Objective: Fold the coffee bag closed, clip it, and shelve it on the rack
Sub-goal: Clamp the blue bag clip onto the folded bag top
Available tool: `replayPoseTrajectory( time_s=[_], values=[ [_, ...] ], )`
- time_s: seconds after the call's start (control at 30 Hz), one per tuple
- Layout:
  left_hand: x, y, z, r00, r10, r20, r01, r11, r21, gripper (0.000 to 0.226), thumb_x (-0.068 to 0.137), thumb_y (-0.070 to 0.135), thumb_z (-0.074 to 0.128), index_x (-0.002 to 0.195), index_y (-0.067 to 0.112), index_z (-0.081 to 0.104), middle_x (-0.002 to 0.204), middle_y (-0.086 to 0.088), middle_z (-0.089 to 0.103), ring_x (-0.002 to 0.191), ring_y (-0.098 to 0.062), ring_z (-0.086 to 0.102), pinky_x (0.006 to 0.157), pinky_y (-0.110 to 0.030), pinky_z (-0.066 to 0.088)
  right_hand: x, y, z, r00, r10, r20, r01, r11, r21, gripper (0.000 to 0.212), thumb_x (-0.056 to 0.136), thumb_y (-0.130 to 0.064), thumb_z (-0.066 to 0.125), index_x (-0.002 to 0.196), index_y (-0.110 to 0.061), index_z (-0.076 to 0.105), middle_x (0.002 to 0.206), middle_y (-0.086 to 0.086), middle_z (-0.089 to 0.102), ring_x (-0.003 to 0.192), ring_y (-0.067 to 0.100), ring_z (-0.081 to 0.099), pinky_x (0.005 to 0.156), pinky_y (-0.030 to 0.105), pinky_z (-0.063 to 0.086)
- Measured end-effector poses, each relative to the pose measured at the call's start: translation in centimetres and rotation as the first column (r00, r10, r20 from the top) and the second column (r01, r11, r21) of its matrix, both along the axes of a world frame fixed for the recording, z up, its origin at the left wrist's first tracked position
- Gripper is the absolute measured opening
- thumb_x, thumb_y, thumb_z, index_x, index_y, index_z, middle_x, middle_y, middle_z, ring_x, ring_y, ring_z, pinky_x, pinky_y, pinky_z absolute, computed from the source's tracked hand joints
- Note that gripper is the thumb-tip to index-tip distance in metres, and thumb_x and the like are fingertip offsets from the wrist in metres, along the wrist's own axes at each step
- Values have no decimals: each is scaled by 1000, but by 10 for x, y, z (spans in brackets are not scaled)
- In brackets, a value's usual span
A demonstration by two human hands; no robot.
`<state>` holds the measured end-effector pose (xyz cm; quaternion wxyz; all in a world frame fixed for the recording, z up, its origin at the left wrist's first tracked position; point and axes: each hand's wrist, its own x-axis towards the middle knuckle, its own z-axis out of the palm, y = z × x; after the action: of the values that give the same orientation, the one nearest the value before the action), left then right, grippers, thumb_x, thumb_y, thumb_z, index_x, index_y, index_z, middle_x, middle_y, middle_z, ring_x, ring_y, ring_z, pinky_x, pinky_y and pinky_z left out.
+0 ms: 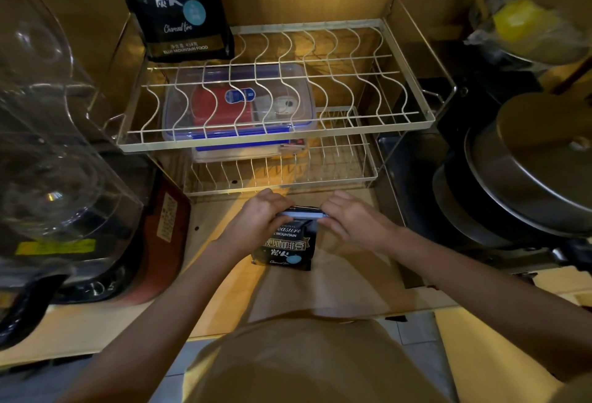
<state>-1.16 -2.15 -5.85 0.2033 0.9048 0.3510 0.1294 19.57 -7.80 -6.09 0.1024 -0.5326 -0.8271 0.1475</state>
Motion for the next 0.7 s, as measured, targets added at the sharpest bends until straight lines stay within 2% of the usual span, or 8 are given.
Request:
replayPoseTrajectory(
  time_s=[0.23,0.37,0.4,0.43,0.5,0.53,0.63,0.7],
  values=[
    [-1,-1,-5,1000,-22,-20,23,999,35,31,81,20,54,105,2,61,98,-16,69,87,-31,58,78,-38,47,1,-4,-11,995,26,94,-45,977,210,26,86,-25,42,75,-8,59,68,7,61,65,21,55,58,31,49],
    [1,-1,-5,1000,12,2,-12,1000,24,27,83,15,60,107,3,60,100,-16,68,92,-31,57,80,-40,47,-4,-2,-15,993,-65,96,46,980,192,29,87,-28,42,81,-7,61,73,7,64,69,21,58,60,31,53],
    [1,-1,-5,1000,25,8,-25,1000,10,27,83,15,59,107,3,60,100,-17,68,93,-31,57,81,-41,47,-5,-1,-14,993,-120,23,116,986,122,28,89,-30,44,88,-7,61,82,7,64,78,21,58,67,32,53],
    [0,-2,-5,999,34,12,-34,999,-2,27,84,16,59,107,3,60,100,-17,68,93,-30,56,81,-41,46,-4,-1,-13,976,-206,-67,204,978,-31,28,90,-32,47,98,-9,59,93,6,62,88,19,57,75,31,50],
    [-1,-3,-5,999,45,22,-45,999,-3,27,84,17,58,107,4,60,100,-16,68,94,-30,56,81,-41,46,-3,-5,-14,862,-418,-288,254,846,-468,34,85,-35,58,113,-16,55,106,0,58,98,14,55,80,25,46],
    [-1,-3,-6,999,48,21,-48,999,2,27,84,18,58,107,5,60,100,-16,68,94,-30,57,81,-41,46,-3,-6,-18,801,-487,-348,210,773,-598,42,80,-33,65,118,-19,53,110,-2,58,100,13,55,80,21,46],
    [-2,-4,-7,998,65,16,-65,997,31,29,84,23,57,108,7,60,100,-13,69,94,-29,58,82,-41,45,-11,-13,-36,782,-514,-353,106,667,-737,67,69,-19,77,128,-17,45,123,-2,54,114,12,50,85,13,42],
    [-6,-6,-6,997,75,19,-76,996,52,36,82,34,53,109,12,60,101,-9,69,96,-27,59,83,-40,44,-21,-18,-50,775,-525,-352,84,638,-765,69,67,-11,78,127,-13,45,124,-1,54,115,12,50,84,11,43]
  ],
)
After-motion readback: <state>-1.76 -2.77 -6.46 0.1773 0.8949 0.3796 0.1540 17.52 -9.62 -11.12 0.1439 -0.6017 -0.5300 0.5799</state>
